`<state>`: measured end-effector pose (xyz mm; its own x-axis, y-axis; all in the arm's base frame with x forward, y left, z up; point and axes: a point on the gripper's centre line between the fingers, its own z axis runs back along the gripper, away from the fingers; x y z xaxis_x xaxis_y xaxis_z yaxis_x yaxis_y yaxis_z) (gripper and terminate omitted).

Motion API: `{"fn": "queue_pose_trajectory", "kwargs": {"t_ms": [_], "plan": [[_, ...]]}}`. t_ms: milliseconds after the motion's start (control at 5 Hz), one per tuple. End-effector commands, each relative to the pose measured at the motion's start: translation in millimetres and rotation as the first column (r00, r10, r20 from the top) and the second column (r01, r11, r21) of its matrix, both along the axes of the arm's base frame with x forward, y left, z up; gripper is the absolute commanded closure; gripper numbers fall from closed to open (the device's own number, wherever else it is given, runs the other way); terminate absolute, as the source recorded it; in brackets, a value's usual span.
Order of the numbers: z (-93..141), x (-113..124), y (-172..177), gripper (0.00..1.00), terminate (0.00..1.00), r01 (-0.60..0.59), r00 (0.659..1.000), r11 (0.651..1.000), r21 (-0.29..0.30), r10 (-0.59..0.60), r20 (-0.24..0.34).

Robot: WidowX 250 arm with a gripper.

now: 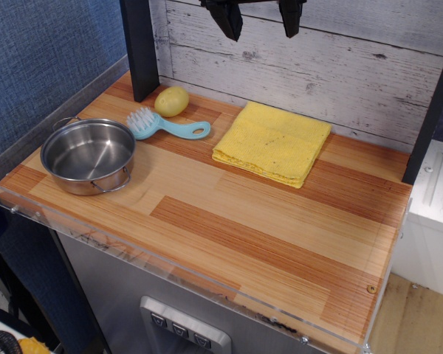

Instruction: Move the yellow cloth to the bottom right corner of the table.

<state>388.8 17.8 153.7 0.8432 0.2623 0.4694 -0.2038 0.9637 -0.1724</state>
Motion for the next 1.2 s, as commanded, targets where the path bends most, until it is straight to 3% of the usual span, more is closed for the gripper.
{"fn": "queue_pose_trajectory", "kwargs": {"t_ms": [0, 400, 1000], "plan": [[0.0, 0.0, 0.0, 0.00, 0.00, 0.000, 1.000, 1.000, 0.000, 0.000, 0.000], [-35.9, -0.9, 5.3, 0.00, 0.00, -0.020, 0.999, 1.000, -0.019, 0.020, -0.035], [-89.1, 3.6, -5.6, 0.00, 0.00, 0.004, 0.991, 1.000, 0.007, -0.003, -0.131]]}}
